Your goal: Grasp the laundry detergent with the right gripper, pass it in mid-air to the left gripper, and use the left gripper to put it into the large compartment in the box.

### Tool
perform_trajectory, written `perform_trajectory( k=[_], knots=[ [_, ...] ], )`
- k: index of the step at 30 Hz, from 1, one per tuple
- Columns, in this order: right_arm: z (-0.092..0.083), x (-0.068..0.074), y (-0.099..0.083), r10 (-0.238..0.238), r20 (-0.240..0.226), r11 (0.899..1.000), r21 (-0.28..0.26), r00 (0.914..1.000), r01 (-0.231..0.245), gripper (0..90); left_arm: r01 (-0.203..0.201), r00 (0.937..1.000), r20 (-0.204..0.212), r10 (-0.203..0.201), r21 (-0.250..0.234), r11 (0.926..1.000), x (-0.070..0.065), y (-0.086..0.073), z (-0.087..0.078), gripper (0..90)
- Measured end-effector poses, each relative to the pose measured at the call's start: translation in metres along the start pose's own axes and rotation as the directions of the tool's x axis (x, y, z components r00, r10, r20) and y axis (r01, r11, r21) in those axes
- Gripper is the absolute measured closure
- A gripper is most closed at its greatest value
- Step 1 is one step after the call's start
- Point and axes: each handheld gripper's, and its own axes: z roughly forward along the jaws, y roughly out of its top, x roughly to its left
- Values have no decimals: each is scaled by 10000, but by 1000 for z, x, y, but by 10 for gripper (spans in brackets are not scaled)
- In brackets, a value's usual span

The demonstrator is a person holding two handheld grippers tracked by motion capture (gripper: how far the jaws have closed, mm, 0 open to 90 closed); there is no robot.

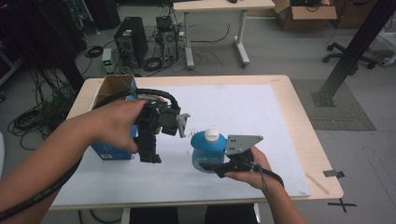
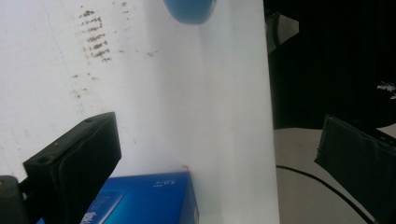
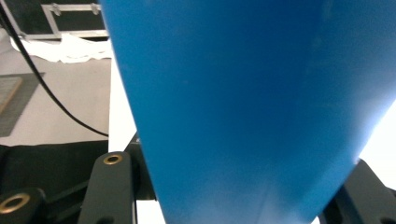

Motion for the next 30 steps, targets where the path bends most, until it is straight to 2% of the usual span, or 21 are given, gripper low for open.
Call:
perform_trajectory(
  k=[13, 30],
  knots=[
    [18, -4, -3, 153, -870, 9999, -32, 9961, -157, 438, -32, 10000, -43, 32, 121, 9999, 3, 7, -1, 2],
    [38, -1, 8, -100, -1239, 9999, 48, 9922, 107, 437, -238, 9997, 34, 237, 128, 9996, 6, 18, 4, 2]
  ],
)
